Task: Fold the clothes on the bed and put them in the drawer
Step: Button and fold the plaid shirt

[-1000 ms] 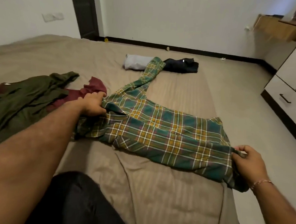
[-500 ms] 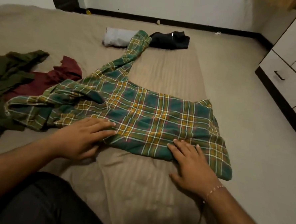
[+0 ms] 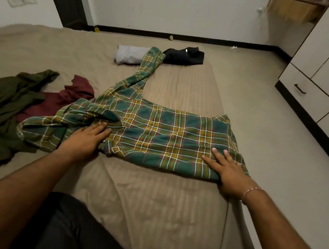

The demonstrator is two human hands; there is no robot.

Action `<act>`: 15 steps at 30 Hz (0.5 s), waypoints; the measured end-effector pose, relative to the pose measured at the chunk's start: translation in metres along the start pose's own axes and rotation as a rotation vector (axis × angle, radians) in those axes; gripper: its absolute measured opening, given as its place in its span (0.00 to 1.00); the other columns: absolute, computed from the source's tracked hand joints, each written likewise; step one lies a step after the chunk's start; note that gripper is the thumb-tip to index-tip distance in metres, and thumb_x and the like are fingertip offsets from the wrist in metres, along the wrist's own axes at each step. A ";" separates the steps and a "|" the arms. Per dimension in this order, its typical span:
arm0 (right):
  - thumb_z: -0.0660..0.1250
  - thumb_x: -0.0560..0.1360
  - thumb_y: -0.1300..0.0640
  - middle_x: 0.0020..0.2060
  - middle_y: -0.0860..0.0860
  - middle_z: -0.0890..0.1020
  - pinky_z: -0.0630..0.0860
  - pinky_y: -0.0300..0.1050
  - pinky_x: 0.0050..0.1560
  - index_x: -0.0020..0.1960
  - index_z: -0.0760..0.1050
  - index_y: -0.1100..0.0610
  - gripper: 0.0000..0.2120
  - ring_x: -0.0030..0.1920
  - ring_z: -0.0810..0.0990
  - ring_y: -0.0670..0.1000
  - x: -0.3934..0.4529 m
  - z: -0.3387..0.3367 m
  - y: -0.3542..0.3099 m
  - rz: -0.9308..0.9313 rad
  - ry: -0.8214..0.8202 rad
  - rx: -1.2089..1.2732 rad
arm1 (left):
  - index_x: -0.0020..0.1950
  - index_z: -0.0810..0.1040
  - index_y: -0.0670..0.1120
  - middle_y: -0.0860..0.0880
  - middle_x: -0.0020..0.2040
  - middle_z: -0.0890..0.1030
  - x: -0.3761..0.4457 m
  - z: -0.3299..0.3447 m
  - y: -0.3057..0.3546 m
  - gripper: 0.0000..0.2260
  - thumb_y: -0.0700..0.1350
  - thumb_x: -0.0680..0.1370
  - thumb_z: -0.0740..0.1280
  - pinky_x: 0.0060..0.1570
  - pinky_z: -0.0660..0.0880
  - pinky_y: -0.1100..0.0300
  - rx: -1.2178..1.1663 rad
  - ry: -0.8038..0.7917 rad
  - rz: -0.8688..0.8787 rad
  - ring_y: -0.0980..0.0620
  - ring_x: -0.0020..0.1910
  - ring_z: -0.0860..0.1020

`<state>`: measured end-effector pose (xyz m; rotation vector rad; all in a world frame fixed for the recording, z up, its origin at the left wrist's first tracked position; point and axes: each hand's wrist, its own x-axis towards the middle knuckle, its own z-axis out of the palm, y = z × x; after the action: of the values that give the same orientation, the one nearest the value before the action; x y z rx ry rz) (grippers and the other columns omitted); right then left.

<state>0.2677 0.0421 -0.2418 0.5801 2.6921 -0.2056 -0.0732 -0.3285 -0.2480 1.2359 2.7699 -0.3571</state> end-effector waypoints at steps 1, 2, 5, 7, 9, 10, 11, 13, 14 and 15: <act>0.68 0.77 0.65 0.82 0.44 0.34 0.49 0.65 0.81 0.80 0.39 0.32 0.51 0.82 0.35 0.57 0.000 -0.003 0.005 0.015 -0.016 0.022 | 0.85 0.47 0.57 0.50 0.85 0.45 0.001 -0.002 -0.003 0.41 0.51 0.79 0.70 0.80 0.54 0.48 -0.020 -0.034 0.023 0.48 0.84 0.48; 0.68 0.77 0.66 0.82 0.44 0.35 0.50 0.63 0.81 0.81 0.40 0.32 0.51 0.83 0.36 0.57 -0.003 -0.006 0.008 0.022 -0.033 0.046 | 0.85 0.47 0.57 0.49 0.85 0.44 -0.002 -0.004 -0.002 0.41 0.52 0.80 0.70 0.81 0.53 0.48 -0.042 -0.072 0.055 0.47 0.84 0.47; 0.66 0.78 0.68 0.83 0.46 0.38 0.49 0.59 0.82 0.82 0.44 0.35 0.48 0.83 0.39 0.56 -0.012 -0.015 0.010 0.004 -0.053 0.039 | 0.85 0.46 0.56 0.47 0.85 0.43 -0.019 -0.013 -0.001 0.37 0.53 0.83 0.66 0.81 0.51 0.49 -0.082 -0.190 0.073 0.45 0.84 0.47; 0.64 0.79 0.69 0.83 0.46 0.39 0.48 0.57 0.81 0.82 0.45 0.36 0.45 0.83 0.39 0.55 -0.029 -0.019 0.011 -0.006 -0.081 -0.001 | 0.85 0.45 0.58 0.45 0.85 0.45 -0.035 -0.029 0.000 0.38 0.50 0.83 0.67 0.81 0.54 0.50 -0.130 -0.267 0.011 0.43 0.83 0.52; 0.61 0.81 0.69 0.83 0.46 0.39 0.49 0.54 0.81 0.83 0.45 0.37 0.44 0.83 0.40 0.55 -0.049 -0.019 0.015 -0.006 -0.108 -0.017 | 0.84 0.45 0.61 0.45 0.85 0.48 -0.054 -0.039 0.005 0.38 0.49 0.83 0.67 0.80 0.58 0.50 -0.167 -0.320 -0.037 0.43 0.82 0.58; 0.60 0.81 0.69 0.83 0.46 0.39 0.49 0.53 0.81 0.83 0.44 0.37 0.43 0.83 0.40 0.54 -0.057 -0.017 0.018 0.001 -0.116 -0.014 | 0.84 0.45 0.61 0.45 0.85 0.49 -0.063 -0.039 0.010 0.38 0.48 0.83 0.66 0.79 0.59 0.50 -0.162 -0.348 -0.031 0.43 0.81 0.60; 0.60 0.81 0.68 0.83 0.46 0.39 0.50 0.53 0.81 0.83 0.44 0.37 0.43 0.83 0.41 0.54 -0.064 -0.013 0.019 0.010 -0.110 -0.020 | 0.84 0.45 0.61 0.44 0.85 0.50 -0.072 -0.036 0.018 0.37 0.48 0.83 0.65 0.79 0.59 0.50 -0.136 -0.380 -0.025 0.43 0.81 0.60; 0.62 0.82 0.64 0.83 0.48 0.38 0.49 0.55 0.82 0.82 0.41 0.37 0.43 0.83 0.41 0.55 -0.072 -0.004 0.015 0.018 -0.078 -0.082 | 0.85 0.43 0.57 0.43 0.85 0.48 -0.087 -0.027 0.035 0.38 0.50 0.83 0.65 0.79 0.57 0.49 -0.108 -0.445 -0.031 0.41 0.82 0.58; 0.65 0.81 0.60 0.83 0.49 0.36 0.49 0.57 0.82 0.82 0.39 0.37 0.45 0.83 0.41 0.56 -0.074 0.001 0.011 0.020 -0.082 -0.102 | 0.85 0.43 0.56 0.43 0.85 0.47 -0.093 -0.023 0.037 0.39 0.52 0.82 0.66 0.80 0.55 0.47 -0.122 -0.461 -0.048 0.41 0.82 0.55; 0.68 0.79 0.56 0.82 0.50 0.34 0.49 0.60 0.82 0.82 0.37 0.38 0.47 0.83 0.39 0.57 -0.074 0.002 0.005 0.022 -0.086 -0.081 | 0.85 0.43 0.55 0.44 0.85 0.47 -0.097 -0.026 0.038 0.41 0.54 0.81 0.67 0.80 0.54 0.46 -0.164 -0.452 -0.049 0.41 0.83 0.54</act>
<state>0.3334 0.0192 -0.2147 0.5631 2.5960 -0.1119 0.0200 -0.3675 -0.2123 0.9167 2.3902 -0.3530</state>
